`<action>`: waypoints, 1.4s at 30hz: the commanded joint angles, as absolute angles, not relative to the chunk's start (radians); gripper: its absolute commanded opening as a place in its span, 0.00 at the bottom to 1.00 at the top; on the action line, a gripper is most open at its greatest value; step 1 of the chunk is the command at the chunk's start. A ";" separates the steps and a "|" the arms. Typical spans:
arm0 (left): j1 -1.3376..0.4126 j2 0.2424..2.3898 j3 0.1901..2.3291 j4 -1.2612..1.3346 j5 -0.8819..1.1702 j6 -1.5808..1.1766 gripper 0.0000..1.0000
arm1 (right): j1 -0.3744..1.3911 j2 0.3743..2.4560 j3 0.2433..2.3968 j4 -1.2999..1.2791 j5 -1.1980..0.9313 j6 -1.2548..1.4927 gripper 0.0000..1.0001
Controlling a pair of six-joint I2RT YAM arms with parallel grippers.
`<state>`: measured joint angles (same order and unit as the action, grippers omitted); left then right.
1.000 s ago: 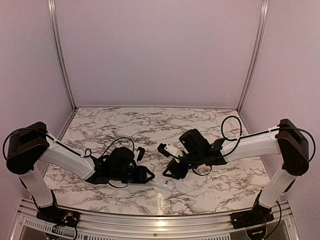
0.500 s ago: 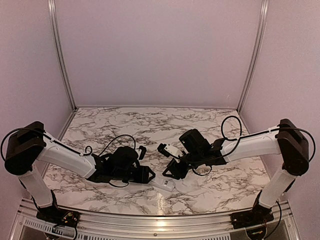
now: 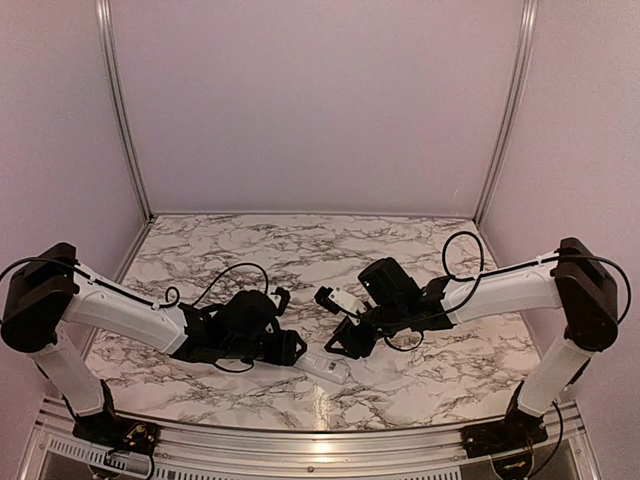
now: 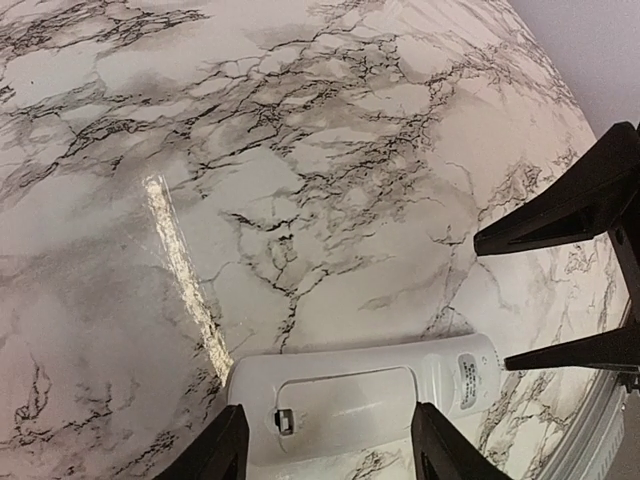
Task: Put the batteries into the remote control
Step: Load the battery cover onto the remote control without the battery cover, then press the battery cover on the remote control.
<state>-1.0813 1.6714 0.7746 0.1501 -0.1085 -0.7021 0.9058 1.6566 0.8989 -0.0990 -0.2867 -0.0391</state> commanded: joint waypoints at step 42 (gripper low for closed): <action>-1.042 1.711 0.790 0.145 -0.091 -0.595 0.09 | 0.940 1.915 1.147 -0.160 -0.283 -0.021 0.45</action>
<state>-1.0462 1.6886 0.7677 0.1349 -0.1040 -0.6155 0.9325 1.8870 1.1057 -0.1444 -0.2707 -0.0269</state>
